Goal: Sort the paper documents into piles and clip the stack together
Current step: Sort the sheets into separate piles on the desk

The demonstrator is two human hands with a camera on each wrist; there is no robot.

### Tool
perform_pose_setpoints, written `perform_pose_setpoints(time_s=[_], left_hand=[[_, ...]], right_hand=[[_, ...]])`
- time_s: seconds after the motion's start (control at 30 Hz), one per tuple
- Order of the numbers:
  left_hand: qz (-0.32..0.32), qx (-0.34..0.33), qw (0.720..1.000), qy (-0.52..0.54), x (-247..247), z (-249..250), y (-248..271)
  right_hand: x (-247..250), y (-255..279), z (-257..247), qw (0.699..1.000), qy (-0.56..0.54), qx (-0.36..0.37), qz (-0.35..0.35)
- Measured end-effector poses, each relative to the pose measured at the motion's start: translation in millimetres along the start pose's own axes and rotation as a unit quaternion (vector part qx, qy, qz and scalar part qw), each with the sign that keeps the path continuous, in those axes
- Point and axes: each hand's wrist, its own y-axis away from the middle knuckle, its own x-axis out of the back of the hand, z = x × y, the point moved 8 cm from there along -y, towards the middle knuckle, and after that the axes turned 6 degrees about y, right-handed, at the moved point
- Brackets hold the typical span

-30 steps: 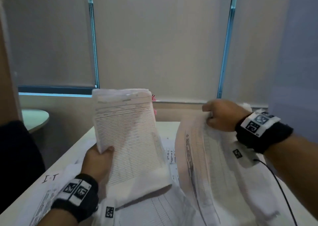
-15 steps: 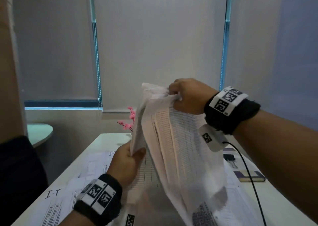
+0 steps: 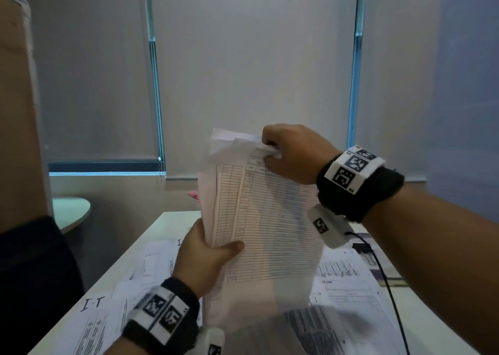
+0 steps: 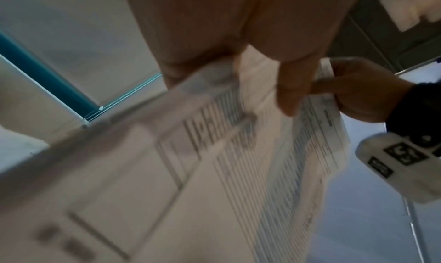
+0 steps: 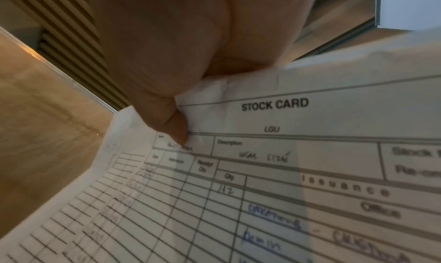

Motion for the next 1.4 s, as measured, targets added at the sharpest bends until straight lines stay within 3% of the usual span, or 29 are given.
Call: perform_pose_setpoints(time_s=[0.17, 0.23, 0.3, 0.37, 0.4, 0.47, 0.5, 0.6, 0.7, 0.8, 0.87, 0.97, 1.03, 1.07, 1.17, 1.27, 1.33, 1.4], left_hand=[[0.09, 0.013, 0.995, 0.044, 0, -18, 11], [0.096, 0.025, 0.994, 0.055, 4, -26, 12], [0.102, 0.039, 0.992, 0.066, 10, -32, 12], [0.118, 0.051, 0.988, 0.086, 19, -38, 10], [0.126, 0.055, 0.986, 0.09, 22, -39, 10], [0.124, 0.065, 0.987, 0.082, 23, -40, 11], [0.115, 0.071, 0.988, 0.078, 21, -42, 12], [0.099, 0.079, 0.99, 0.056, 15, -48, 14], [0.1, 0.056, 0.992, 0.057, 15, -43, 5], [0.084, 0.038, 0.994, 0.054, 13, -37, -3], [0.075, 0.069, 0.994, 0.037, 13, -51, -3], [0.047, 0.171, 0.984, 0.019, 10, -90, 9], [0.037, 0.206, 0.978, 0.018, 10, -103, 15], [0.042, 0.208, 0.977, 0.016, 12, -104, 16], [0.096, 0.228, 0.969, 0.007, 28, -108, 16], [0.18, 0.261, 0.947, 0.059, 47, -117, 22], [0.201, 0.286, 0.922, 0.163, 47, -130, 26], [0.173, 0.278, 0.895, 0.304, 28, -130, 26]], right_hand=[[-15, 16, -1, 0.994, -0.044, -0.026, 0.095], [-24, 32, 19, 0.977, -0.071, -0.092, 0.177], [-44, 55, 49, 0.944, -0.157, -0.198, 0.214], [-96, 82, 72, 0.874, -0.325, -0.329, 0.151], [-129, 96, 75, 0.818, -0.426, -0.37, 0.109], [-183, 117, 67, 0.701, -0.595, -0.389, 0.056], [-198, 125, 59, 0.676, -0.629, -0.382, 0.044], [-208, 132, 42, 0.708, -0.604, -0.363, 0.046], [-188, 119, 37, 0.701, -0.618, -0.342, 0.095], [-169, 101, 29, 0.716, -0.637, -0.276, 0.076], [-174, 102, 22, 0.727, -0.636, -0.255, 0.04], [-201, 123, 17, 0.754, -0.596, -0.276, -0.017], [-207, 133, 25, 0.776, -0.55, -0.309, 0.001], [-206, 135, 31, 0.772, -0.542, -0.332, 0.018], [-199, 135, 43, 0.72, -0.582, -0.373, 0.064], [-195, 132, 45, 0.638, -0.654, -0.394, 0.099], [-195, 129, 41, 0.596, -0.694, -0.388, 0.112], [-200, 129, 33, 0.562, -0.725, -0.382, 0.114]])
